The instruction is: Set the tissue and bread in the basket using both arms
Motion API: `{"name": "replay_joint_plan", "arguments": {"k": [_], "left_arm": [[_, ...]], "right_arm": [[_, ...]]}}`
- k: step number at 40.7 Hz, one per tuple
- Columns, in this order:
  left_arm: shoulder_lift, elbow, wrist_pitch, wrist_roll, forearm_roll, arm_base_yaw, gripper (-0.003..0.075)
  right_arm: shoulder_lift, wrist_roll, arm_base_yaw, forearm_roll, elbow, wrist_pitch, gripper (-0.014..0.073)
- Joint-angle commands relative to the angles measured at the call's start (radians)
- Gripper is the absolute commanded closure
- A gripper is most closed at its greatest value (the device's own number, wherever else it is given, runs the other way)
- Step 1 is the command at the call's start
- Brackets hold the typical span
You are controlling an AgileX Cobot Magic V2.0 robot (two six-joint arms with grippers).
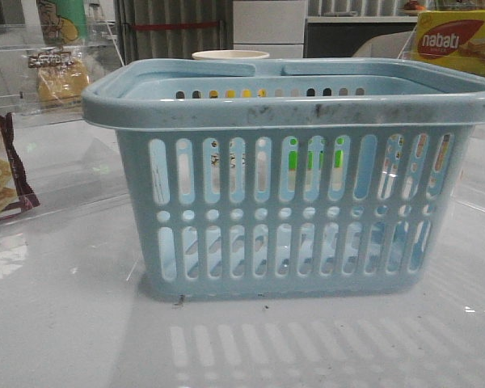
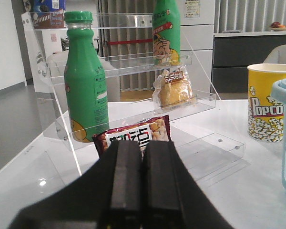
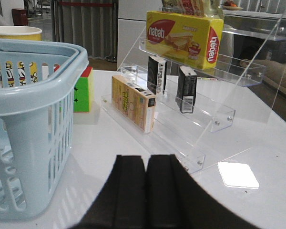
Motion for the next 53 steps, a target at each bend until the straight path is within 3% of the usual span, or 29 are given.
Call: {"name": "replay_joint_plan", "arguments": {"k": [1, 20, 28, 40, 44, 53], "left_arm": [[-0.019, -0.001, -0.085, -0.011, -0.008, -0.004, 0.0629], [-0.019, -0.001, -0.087, -0.011, -0.008, -0.004, 0.0629], [-0.019, -0.001, -0.184, -0.011, -0.014, -0.004, 0.0629], [-0.015, -0.029, -0.196, -0.023, -0.054, -0.043, 0.0629], [-0.015, -0.096, -0.139, -0.023, -0.054, -0.075, 0.0629], [0.078, -0.397, 0.160, -0.023, -0.048, -0.105, 0.0629]], "right_arm": [[-0.018, -0.007, 0.000, -0.009, 0.001, -0.092, 0.0536], [-0.018, -0.007, 0.000, -0.009, 0.001, -0.092, 0.0536], [-0.018, -0.007, 0.000, -0.009, 0.001, -0.107, 0.0536], [-0.018, -0.005, 0.000, -0.009, -0.075, -0.115, 0.0536], [-0.018, -0.005, 0.000, -0.009, -0.158, -0.075, 0.0536], [0.029, -0.005, 0.000, -0.009, -0.418, 0.100, 0.0536]]}}
